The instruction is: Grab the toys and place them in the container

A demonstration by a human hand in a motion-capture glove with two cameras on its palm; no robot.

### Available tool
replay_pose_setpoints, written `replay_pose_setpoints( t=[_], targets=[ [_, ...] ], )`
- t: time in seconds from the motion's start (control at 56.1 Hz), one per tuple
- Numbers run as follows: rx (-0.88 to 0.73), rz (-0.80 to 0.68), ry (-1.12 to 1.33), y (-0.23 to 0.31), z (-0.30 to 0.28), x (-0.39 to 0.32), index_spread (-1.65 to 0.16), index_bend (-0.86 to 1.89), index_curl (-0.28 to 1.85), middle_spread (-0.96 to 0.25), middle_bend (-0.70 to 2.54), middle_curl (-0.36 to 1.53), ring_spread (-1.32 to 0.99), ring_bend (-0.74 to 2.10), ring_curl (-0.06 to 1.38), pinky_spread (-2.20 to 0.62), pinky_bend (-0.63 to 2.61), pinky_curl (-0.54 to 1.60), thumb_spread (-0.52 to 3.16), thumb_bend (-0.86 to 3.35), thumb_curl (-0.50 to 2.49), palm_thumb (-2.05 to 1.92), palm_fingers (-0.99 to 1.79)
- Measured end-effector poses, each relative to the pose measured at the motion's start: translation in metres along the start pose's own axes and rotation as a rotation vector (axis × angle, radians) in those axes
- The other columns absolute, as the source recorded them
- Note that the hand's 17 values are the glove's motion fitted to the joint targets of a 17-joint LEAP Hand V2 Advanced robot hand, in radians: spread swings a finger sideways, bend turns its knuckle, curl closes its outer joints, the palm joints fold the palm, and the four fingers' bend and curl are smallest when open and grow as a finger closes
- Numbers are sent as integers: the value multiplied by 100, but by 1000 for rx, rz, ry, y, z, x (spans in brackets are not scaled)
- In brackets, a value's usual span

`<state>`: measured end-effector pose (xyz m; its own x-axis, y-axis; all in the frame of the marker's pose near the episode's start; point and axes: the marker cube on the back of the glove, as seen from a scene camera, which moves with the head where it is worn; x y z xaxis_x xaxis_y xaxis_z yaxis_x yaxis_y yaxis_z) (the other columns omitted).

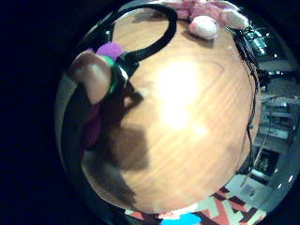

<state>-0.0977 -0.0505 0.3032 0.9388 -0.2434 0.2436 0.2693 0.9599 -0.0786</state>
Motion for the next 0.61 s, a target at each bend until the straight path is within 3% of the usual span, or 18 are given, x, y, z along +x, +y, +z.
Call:
replay_pose_setpoints(
  t=[0.143,0.392,0.606],
  targets=[
    [121,-3,24,-8,3,-6,-15,23,51,-10,62,55,-23,80,43,-22,84,33,133,19,52,58,94],
    [174,18,124,-24,-9,-5,-19,52,73,-16,82,69,-33,95,53,-30,89,40,112,19,69,69,113],
    [188,10,136,-32,-68,-21,-20,84,87,-17,107,80,-36,105,59,-32,94,45,89,15,84,64,119]
  ],
)
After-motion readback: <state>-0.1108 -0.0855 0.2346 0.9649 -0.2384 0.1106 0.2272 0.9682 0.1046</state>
